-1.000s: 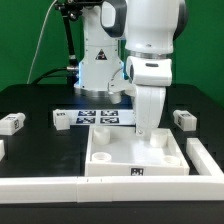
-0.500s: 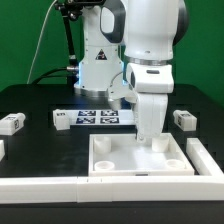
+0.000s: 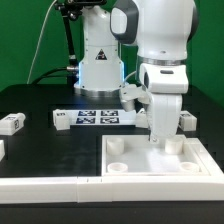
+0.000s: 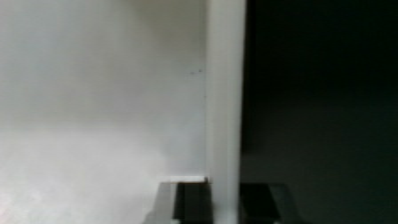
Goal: Assemble one leg
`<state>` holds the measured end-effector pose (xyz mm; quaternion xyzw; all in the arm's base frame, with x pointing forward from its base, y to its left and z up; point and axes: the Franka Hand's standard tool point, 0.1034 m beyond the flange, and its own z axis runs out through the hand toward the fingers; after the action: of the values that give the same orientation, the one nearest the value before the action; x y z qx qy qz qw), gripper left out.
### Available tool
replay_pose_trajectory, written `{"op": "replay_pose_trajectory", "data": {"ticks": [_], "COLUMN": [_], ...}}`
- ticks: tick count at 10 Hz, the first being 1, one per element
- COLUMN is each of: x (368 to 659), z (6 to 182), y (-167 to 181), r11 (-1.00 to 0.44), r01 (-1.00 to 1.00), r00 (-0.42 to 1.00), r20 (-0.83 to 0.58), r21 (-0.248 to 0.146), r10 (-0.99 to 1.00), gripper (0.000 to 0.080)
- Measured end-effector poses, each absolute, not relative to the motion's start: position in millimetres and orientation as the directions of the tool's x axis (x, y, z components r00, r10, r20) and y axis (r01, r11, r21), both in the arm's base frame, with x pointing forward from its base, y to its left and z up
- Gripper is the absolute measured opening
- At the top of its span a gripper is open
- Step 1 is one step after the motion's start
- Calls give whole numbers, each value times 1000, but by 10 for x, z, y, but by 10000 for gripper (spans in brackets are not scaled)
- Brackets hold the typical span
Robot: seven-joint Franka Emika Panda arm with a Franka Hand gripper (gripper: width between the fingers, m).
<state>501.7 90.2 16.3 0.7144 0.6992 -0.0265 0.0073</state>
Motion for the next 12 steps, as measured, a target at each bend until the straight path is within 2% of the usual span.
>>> {"op": "replay_pose_trajectory", "data": {"ticks": [3, 5, 6, 7, 8, 12], "x": [5013, 5012, 5012, 5012, 5012, 5012], "z": [161, 160, 160, 160, 160, 161], "y": [896, 893, 892, 892, 891, 891], "r11": [-22, -23, -23, -23, -23, -23], "r01": [999, 999, 999, 999, 999, 999], "r00": [21, 21, 21, 21, 22, 22], "r20": [-49, -49, -49, -49, -49, -49], "r21": [-27, -28, -28, -28, -28, -28], "r10": [999, 999, 999, 999, 999, 999], "gripper": [58, 402, 402, 573, 626, 648]}}
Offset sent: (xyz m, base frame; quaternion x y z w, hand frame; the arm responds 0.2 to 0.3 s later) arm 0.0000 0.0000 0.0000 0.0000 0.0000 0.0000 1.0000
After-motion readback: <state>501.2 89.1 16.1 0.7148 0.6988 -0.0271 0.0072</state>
